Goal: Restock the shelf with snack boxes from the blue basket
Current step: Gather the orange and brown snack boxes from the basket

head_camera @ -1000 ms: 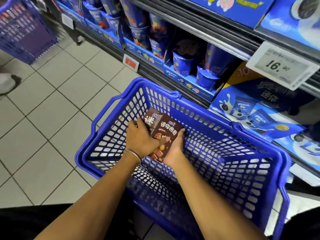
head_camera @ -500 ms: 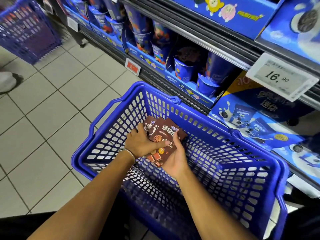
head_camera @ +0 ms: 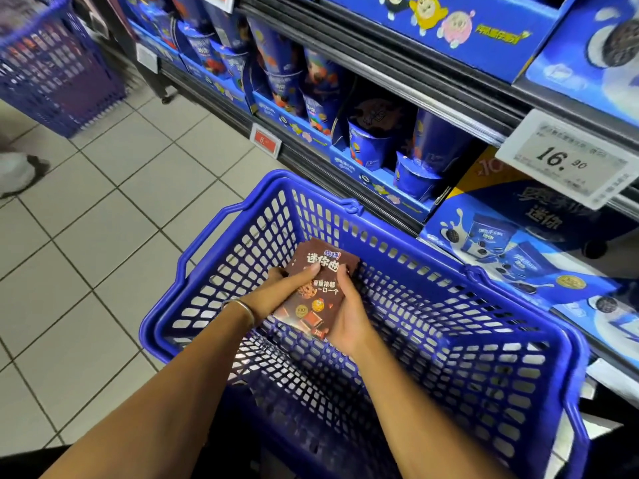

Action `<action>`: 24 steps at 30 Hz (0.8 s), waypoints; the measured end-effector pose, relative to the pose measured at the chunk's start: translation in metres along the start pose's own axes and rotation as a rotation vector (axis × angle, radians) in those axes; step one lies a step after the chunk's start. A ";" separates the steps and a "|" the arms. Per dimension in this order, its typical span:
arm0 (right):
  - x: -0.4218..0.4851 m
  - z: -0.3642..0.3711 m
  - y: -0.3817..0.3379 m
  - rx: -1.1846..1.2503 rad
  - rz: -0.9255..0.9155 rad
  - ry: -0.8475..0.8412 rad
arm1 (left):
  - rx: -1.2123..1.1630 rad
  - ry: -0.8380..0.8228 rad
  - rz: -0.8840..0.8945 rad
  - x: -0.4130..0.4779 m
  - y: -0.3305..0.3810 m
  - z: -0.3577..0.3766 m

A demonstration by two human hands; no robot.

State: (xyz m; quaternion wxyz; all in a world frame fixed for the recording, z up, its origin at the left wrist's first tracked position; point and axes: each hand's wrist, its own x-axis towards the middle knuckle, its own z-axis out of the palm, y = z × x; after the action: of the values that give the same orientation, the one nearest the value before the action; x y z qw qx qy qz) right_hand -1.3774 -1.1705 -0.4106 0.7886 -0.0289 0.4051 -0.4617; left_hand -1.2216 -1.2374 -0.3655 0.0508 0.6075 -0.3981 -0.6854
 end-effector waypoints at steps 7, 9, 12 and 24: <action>0.006 0.012 -0.004 -0.054 0.019 0.094 | -0.266 -0.100 -0.050 -0.001 0.003 0.004; 0.001 0.014 -0.008 -0.061 0.013 0.128 | -0.278 -0.105 -0.062 0.000 0.004 0.005; -0.023 0.028 -0.021 -0.055 -0.017 0.197 | -0.243 -0.122 -0.019 -0.017 0.015 0.007; -0.297 0.264 -0.164 -0.031 -0.106 0.253 | -0.329 -0.146 0.113 -0.299 0.191 0.011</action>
State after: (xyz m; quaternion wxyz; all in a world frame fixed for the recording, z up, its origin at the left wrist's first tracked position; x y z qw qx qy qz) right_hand -1.3907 -1.1276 0.0170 0.7050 -0.0041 0.5064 -0.4965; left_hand -1.2336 -1.1959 -0.0135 0.1591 0.5164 -0.3168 -0.7795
